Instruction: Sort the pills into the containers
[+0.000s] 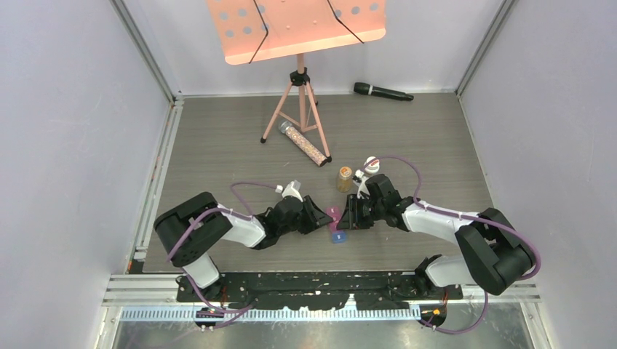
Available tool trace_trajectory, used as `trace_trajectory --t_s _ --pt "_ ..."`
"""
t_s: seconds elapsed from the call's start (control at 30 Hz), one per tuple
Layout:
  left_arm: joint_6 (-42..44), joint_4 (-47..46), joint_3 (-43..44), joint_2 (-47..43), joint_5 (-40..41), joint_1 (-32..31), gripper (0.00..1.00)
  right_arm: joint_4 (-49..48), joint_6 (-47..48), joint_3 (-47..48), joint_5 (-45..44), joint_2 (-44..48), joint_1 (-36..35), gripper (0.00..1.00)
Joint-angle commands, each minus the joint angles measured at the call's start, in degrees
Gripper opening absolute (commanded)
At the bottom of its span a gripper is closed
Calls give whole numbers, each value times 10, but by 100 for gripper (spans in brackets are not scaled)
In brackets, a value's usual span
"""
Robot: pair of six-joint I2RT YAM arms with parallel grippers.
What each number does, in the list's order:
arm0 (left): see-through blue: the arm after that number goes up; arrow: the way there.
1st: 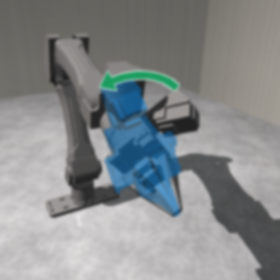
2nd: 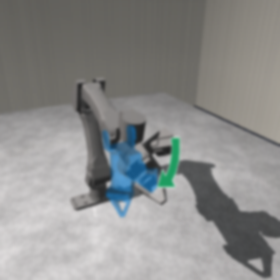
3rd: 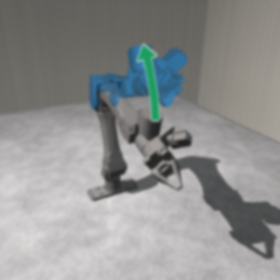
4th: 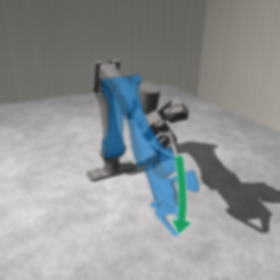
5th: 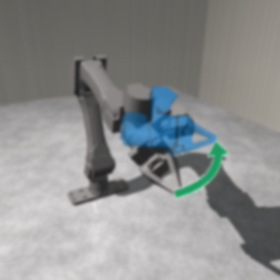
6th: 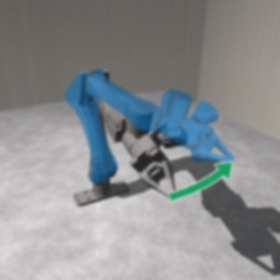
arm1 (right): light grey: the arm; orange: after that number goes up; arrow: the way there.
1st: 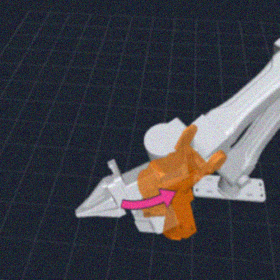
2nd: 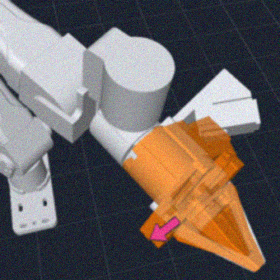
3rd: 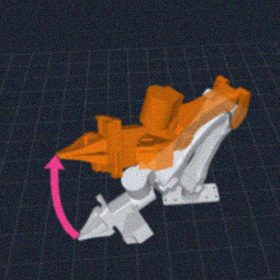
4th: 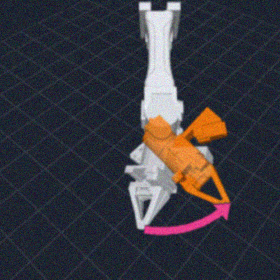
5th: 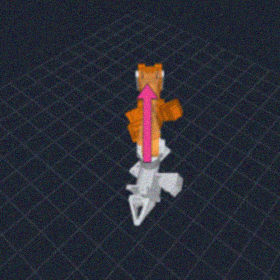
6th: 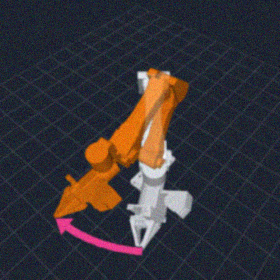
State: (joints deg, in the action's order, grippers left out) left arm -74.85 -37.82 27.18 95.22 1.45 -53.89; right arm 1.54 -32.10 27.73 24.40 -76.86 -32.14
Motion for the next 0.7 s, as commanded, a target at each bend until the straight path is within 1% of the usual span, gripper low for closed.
trace_trajectory --t_s 0.0,0.1,0.2,0.23,0.3,0.47,0.53,0.67 --pt "55 20 -8 -49 6 -2 34 9 -1 3 -37 -4 1 36" --pt "77 56 -1 -69 -4 -2 27 3 -11 0 -42 -3 1 36" --pt "81 52 1 -64 -11 -3 27 -4 -16 -1 -38 -3 1 36" --pt "81 46 4 -58 -30 -3 28 -5 -17 -1 -37 -4 1 36" --pt "80 35 13 -44 -44 -8 29 -6 -19 0 -35 -4 0 36" --pt "63 38 14 -25 -48 -12 29 -7 -20 -1 -37 -3 1 36" --pt "53 44 10 -23 -43 -14 28 -10 -21 -3 -37 -3 1 36" --pt "39 50 5 -23 -32 -16 22 -13 -27 -9 -37 -3 1 36"
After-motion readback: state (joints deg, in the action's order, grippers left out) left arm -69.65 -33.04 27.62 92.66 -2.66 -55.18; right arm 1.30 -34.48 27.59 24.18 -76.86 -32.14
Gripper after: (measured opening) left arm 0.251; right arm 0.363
